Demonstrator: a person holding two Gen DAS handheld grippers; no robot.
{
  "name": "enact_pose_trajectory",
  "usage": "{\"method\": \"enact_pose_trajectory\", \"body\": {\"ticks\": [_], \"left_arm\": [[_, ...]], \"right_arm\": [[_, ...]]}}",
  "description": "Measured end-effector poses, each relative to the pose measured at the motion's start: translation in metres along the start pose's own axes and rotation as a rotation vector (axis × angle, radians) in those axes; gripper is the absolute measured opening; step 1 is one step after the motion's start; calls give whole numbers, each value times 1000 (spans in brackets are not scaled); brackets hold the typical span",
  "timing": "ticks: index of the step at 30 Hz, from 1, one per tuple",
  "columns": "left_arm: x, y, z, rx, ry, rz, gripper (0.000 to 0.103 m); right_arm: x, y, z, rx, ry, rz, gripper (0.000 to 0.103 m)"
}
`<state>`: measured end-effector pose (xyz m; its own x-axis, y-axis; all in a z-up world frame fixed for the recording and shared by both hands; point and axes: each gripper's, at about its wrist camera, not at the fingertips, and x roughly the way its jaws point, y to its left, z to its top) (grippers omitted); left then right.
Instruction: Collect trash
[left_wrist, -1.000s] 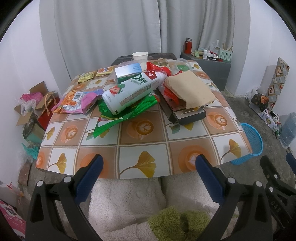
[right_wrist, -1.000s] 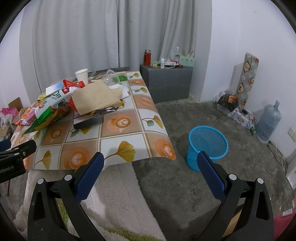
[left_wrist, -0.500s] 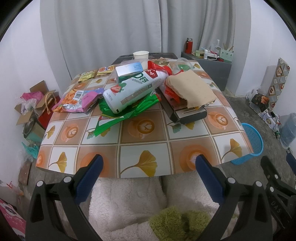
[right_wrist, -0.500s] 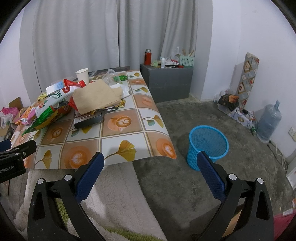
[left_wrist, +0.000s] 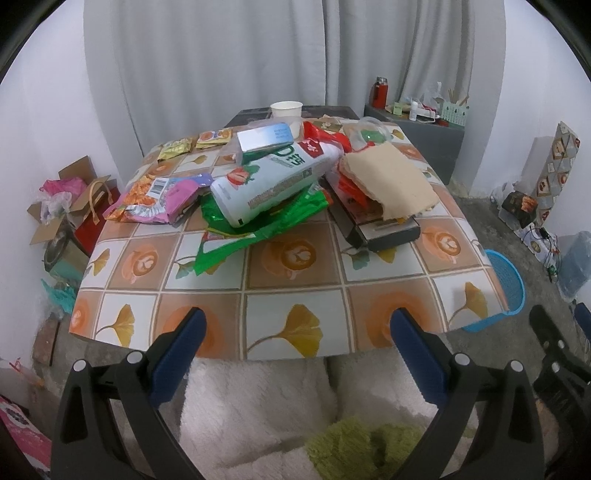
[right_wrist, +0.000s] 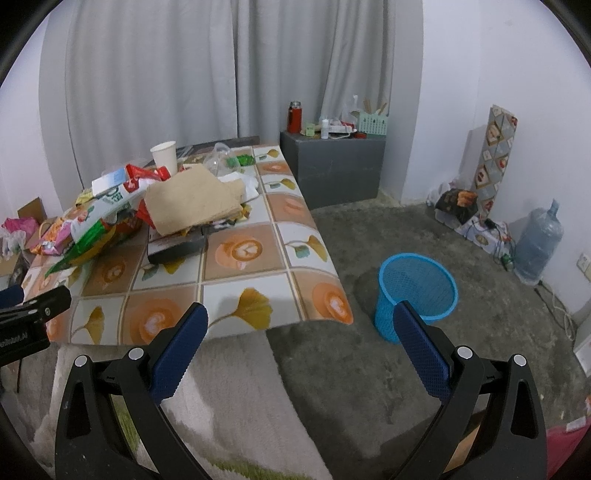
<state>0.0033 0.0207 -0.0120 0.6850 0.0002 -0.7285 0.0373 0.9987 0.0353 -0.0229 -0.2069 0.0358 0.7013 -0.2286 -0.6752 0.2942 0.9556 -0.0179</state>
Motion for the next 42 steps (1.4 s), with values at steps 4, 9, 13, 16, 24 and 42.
{"method": "enact_pose_trajectory", "body": {"ticks": [4, 9, 13, 16, 24, 42], "left_arm": [[4, 16, 5, -26, -29, -18, 98], [10, 41, 14, -74, -82, -45, 98], [12, 67, 24, -134, -138, -69, 98], [13, 92, 35, -187, -189, -80, 98], [28, 148, 74, -307, -239, -102, 98], [124, 216, 176, -601, 11, -561, 86]], "right_arm": [[2, 3, 15, 3, -47, 12, 96], [13, 9, 37, -2, -105, 64, 96], [23, 14, 47, -13, -137, 104, 96], [33, 17, 55, -16, -130, 146, 96], [57, 23, 84, -14, -138, 199, 96], [116, 38, 134, 55, -27, 395, 96]]}}
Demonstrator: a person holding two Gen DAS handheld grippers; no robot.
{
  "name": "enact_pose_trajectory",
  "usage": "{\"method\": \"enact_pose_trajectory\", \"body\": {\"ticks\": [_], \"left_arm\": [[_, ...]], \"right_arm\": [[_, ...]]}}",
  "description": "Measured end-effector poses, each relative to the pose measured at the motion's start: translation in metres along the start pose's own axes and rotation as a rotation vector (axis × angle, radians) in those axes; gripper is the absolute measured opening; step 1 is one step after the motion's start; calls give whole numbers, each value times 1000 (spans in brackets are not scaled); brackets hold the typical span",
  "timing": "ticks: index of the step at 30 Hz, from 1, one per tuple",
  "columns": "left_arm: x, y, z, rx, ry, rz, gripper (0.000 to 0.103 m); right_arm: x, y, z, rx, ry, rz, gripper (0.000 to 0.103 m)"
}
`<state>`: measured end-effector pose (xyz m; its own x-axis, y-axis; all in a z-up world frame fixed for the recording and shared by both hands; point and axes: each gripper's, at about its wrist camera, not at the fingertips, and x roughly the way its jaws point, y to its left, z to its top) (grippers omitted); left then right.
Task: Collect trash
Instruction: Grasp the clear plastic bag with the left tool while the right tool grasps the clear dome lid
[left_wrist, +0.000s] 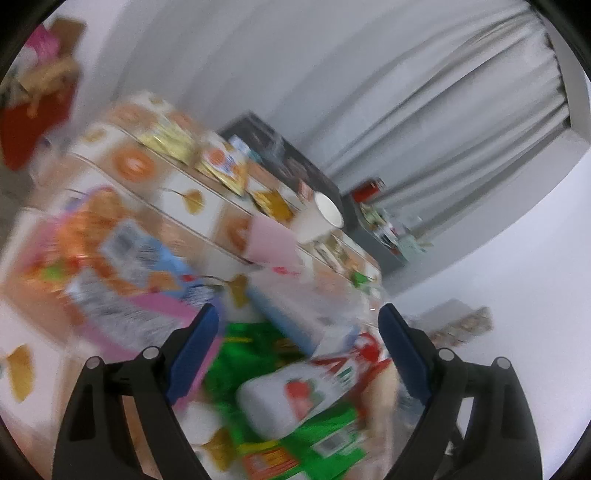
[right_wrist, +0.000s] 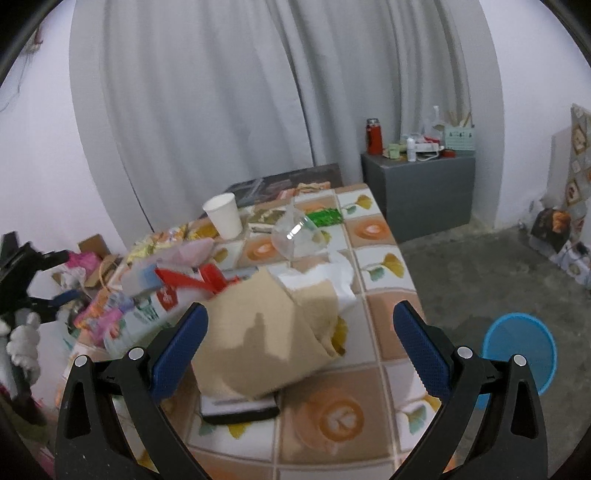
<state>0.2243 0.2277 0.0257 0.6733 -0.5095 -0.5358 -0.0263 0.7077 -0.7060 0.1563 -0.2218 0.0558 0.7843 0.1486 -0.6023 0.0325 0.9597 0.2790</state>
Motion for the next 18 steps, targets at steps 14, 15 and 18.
{"method": "enact_pose_trajectory", "body": {"ticks": [14, 15, 18], "left_arm": [[112, 36, 29, -296, 277, -14, 74], [113, 37, 29, -307, 275, -9, 68], [118, 43, 30, -344, 270, -24, 58]], "right_arm": [[6, 11, 38, 56, -7, 130, 96], [7, 12, 38, 58, 0, 134, 96], [11, 14, 42, 58, 16, 147, 96]]}}
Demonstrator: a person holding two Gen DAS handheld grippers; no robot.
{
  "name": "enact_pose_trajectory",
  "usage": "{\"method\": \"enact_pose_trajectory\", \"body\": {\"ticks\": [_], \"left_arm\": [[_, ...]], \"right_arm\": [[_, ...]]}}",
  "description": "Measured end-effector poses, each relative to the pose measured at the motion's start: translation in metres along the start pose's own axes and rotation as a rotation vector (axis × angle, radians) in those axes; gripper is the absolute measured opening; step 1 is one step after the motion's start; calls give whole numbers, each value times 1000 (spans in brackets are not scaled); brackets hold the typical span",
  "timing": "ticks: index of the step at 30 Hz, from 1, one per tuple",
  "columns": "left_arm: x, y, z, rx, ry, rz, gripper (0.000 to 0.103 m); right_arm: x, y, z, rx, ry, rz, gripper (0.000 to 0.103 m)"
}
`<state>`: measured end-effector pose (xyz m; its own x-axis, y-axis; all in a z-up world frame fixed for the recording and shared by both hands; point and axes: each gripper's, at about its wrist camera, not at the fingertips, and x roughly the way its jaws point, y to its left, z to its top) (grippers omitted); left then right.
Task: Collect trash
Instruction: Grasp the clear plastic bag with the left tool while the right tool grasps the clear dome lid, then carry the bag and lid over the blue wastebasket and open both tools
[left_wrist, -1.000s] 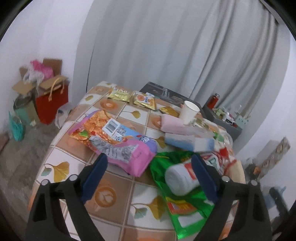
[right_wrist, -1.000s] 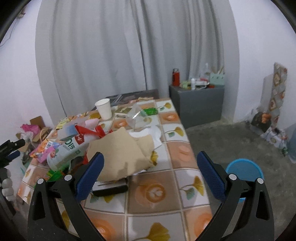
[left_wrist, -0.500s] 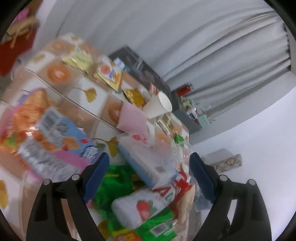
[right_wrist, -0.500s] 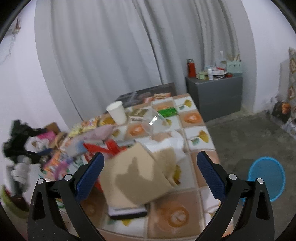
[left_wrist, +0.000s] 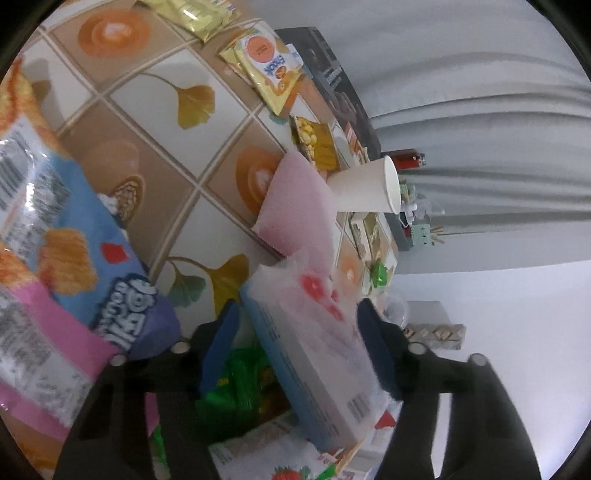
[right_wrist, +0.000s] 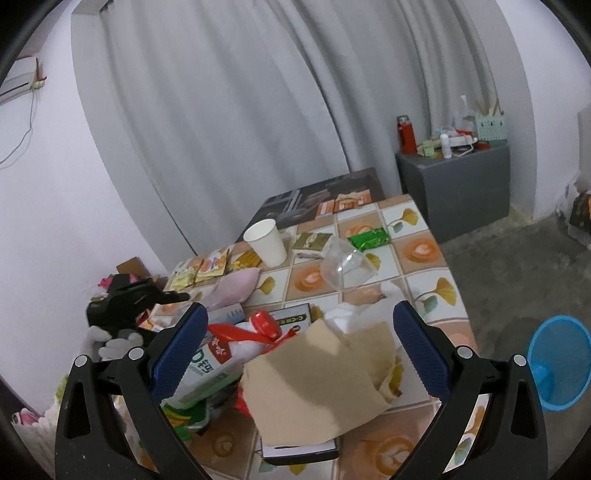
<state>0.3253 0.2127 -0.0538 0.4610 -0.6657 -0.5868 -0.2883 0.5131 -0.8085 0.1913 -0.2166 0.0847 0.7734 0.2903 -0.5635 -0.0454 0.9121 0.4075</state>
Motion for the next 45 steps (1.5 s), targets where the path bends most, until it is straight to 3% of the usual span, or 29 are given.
{"method": "enact_pose_trajectory", "body": {"ticks": [6, 9, 13, 14, 17, 26, 28, 30, 31, 35, 41, 45], "left_arm": [[-6, 8, 1, -30, -6, -57, 31], [-11, 8, 2, -23, -14, -79, 24], [-21, 8, -3, 2, -32, -106, 19], [-23, 7, -4, 8, -35, -115, 18], [-28, 2, -6, 20, -39, -174, 14], [-39, -18, -12, 51, -54, -323, 10], [-44, -23, -14, 70, -64, -335, 10], [-48, -28, -15, 85, -76, -344, 10], [-49, -30, -15, 91, -82, -352, 10], [-57, -39, -18, 117, -104, -366, 10], [-70, -59, -32, 169, -126, -375, 10], [-84, -82, -50, 228, -149, -370, 10]], "right_arm": [[22, 1, 29, -25, 39, 11, 96], [42, -7, 47, -27, 74, 16, 94], [88, -17, 69, -71, 177, 36, 89], [101, -19, 73, -83, 214, 45, 82], [143, -26, 82, -140, 313, 57, 76], [225, -56, 90, -67, 534, 150, 76], [233, -57, 86, -57, 574, 157, 67], [236, -56, 81, -50, 605, 175, 50], [235, -54, 79, -57, 613, 180, 46], [229, -45, 76, -95, 621, 194, 6], [214, -35, 86, -114, 559, 219, 5], [183, -30, 101, -103, 482, 259, 5]]}}
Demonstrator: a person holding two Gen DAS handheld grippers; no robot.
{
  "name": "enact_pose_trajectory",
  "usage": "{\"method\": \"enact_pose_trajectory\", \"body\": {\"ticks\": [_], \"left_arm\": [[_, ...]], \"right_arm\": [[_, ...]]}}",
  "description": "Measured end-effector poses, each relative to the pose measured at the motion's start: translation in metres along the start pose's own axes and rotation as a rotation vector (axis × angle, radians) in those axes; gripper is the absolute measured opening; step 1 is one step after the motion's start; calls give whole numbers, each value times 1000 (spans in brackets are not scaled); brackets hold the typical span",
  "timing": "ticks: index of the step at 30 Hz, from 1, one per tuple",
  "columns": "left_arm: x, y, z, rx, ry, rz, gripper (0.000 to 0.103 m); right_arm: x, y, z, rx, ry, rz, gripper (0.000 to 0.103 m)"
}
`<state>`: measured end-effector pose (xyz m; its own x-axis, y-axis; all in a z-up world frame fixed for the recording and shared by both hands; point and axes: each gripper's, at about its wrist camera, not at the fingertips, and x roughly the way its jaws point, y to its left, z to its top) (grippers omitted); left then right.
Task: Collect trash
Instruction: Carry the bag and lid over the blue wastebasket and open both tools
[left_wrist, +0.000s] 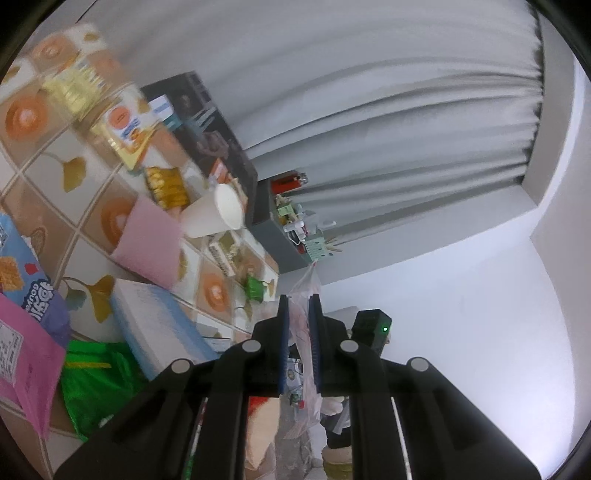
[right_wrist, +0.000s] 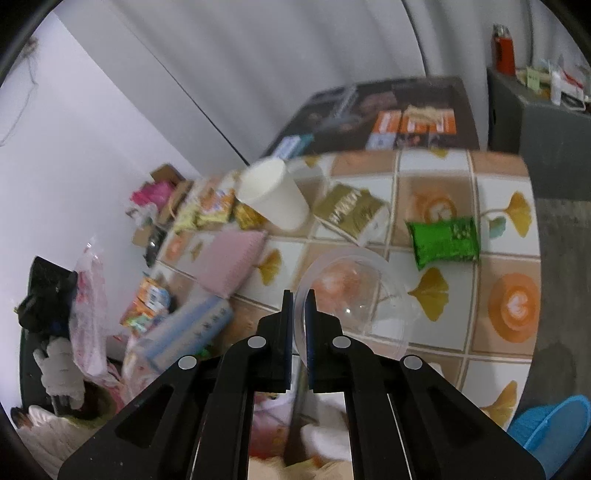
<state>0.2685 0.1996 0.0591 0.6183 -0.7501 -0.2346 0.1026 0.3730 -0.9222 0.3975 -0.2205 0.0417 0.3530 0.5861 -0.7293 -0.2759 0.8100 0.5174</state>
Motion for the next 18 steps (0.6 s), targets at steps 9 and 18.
{"method": "enact_pose_trajectory", "body": {"ticks": [9, 18], "left_arm": [[19, -95, -41, 196, 55, -3, 10], [163, -187, -133, 419, 312, 93, 10]], "right_arm": [[-123, 4, -40, 35, -177, -11, 5], [-231, -72, -128, 244, -247, -199, 5]]}}
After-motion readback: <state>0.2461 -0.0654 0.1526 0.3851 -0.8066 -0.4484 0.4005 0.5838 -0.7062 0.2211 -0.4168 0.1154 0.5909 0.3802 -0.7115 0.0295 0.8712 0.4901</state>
